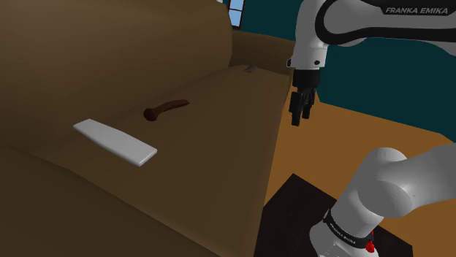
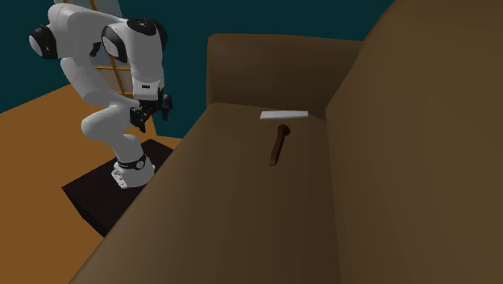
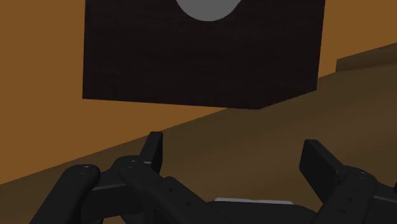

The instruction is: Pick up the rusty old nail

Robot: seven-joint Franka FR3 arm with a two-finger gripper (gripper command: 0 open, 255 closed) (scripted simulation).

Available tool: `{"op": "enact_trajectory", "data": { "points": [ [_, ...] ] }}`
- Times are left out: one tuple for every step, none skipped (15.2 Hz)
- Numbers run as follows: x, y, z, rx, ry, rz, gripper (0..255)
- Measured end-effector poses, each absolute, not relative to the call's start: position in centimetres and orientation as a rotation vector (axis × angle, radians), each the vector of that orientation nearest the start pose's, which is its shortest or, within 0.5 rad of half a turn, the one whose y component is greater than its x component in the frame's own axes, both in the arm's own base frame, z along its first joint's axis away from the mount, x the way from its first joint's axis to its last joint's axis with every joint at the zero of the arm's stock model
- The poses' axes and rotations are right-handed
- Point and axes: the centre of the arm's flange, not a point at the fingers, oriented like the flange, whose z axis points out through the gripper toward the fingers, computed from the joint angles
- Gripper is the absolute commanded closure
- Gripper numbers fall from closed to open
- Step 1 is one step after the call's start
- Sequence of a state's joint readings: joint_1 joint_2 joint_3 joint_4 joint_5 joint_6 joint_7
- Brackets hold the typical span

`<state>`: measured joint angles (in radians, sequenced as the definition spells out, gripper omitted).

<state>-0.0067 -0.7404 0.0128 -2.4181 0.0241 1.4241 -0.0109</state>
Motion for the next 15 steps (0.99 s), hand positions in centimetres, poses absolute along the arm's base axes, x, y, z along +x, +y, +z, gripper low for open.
{"op": "enact_trajectory", "data": {
  "points": [
    [29.7, 0.5, 53.7, -3.1, -0.02, 0.395, 0],
    [29.9, 1.1, 53.7, -3.1, 0.003, 0.391, 0],
    [30.3, 1.8, 53.6, -3.101, 0.043, 0.385, 0],
    [30.5, 2.8, 53.7, -3.101, 0.09, 0.377, 0],
    [31.2, 4.1, 53.8, -3.1, 0.141, 0.369, 0],
    [31.7, 5.2, 53.7, -3.097, 0.195, 0.36, 0],
    [32.2, 6.1, 53.6, -3.093, 0.251, 0.352, 0],
    [32.7, 6.8, 53.4, -3.089, 0.307, 0.343, 0],
    [33.4, 7.9, 53.2, -3.084, 0.361, 0.333, 0],
    [34.3, 8.8, 53.2, -3.077, 0.417, 0.324, 0],
    [34.8, 9.9, 53.4, -3.069, 0.471, 0.315, 0],
    [35.7, 10.9, 53.3, -3.061, 0.526, 0.306, 0],
    [36.5, 11.9, 53.6, -3.051, 0.58, 0.296, 0],
    [37.3, 12.7, 53.2, -3.041, 0.636, 0.288, 0],
    [38.0, 13.4, 53.4, -3.029, 0.691, 0.278, 0]
  ]
}}
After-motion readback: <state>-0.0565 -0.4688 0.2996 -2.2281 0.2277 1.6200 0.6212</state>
